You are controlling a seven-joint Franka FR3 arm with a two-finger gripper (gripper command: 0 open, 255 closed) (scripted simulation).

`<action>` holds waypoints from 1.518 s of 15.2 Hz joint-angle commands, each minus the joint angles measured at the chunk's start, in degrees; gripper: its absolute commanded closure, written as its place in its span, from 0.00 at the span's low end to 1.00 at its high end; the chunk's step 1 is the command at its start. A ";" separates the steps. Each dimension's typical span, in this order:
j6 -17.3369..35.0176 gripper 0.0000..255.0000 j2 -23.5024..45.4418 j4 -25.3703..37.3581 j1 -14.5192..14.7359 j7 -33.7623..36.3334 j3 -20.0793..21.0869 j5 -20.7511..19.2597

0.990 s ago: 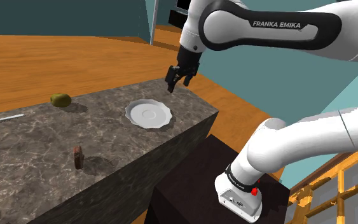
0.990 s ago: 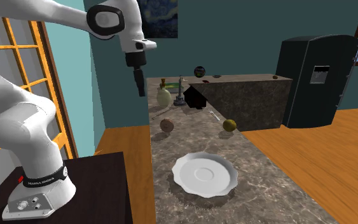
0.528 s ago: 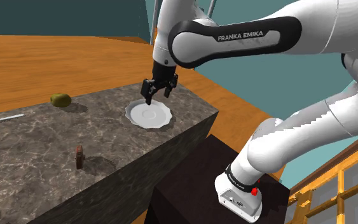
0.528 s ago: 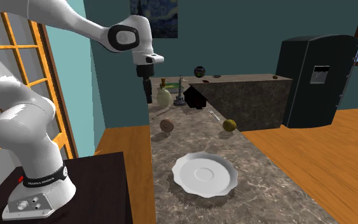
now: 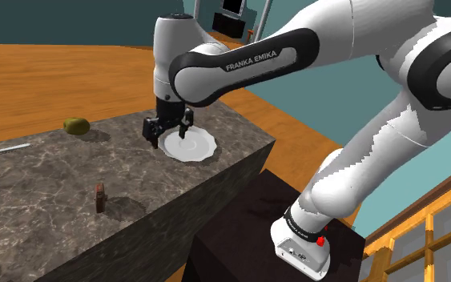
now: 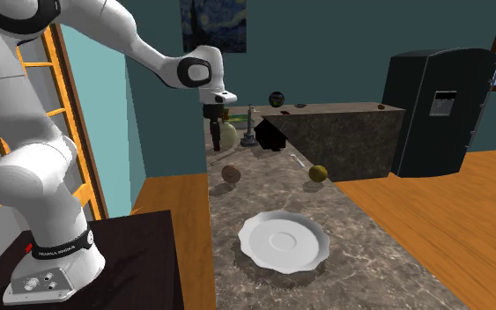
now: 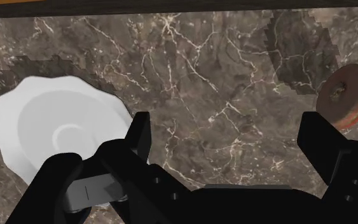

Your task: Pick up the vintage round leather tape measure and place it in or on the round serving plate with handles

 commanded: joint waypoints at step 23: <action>-0.93 0.00 51.36 43.12 16.29 27.04 -1.35 -18.76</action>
